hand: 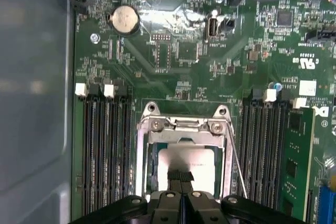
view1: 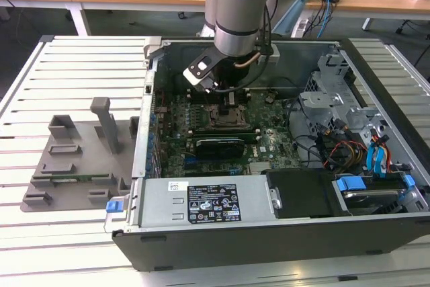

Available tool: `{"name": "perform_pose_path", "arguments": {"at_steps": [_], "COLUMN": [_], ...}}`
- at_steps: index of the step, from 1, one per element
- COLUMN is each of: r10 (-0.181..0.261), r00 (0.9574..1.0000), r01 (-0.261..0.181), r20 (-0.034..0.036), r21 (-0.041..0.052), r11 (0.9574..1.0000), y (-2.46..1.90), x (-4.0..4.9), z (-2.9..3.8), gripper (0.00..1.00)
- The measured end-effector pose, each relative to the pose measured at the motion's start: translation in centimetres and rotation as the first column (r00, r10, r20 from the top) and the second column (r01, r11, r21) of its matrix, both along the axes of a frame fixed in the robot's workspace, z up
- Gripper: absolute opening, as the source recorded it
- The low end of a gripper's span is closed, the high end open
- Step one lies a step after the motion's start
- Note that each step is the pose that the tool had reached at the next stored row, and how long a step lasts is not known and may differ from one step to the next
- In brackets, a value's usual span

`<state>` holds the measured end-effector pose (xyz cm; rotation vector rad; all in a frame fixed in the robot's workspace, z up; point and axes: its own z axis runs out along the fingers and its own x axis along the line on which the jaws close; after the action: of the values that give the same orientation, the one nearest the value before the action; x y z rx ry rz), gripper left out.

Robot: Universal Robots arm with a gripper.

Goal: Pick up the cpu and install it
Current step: 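Close the cpu cover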

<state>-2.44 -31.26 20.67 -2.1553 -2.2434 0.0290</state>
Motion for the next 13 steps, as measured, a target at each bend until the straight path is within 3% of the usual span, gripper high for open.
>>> {"name": "perform_pose_path", "arguments": {"at_steps": [2,4,6,13], "r10": [0.0,0.0,0.005,0.009], "r00": [1.0,1.0,1.0,1.0], "r01": [0.0,0.0,-0.005,-0.009], "r20": [-0.0001,0.0,0.0,-0.0002], "r21": [-0.0008,-0.0008,0.0033,0.0044], "r11": [1.0,1.0,1.0,1.0], "y": [0.0,0.0,0.0,0.0], "x": [0.0,-0.28,-0.83,-1.07], "z": [0.59,0.61,0.53,-0.07], "gripper": [0.11,0.11,0.11,0.11]}}
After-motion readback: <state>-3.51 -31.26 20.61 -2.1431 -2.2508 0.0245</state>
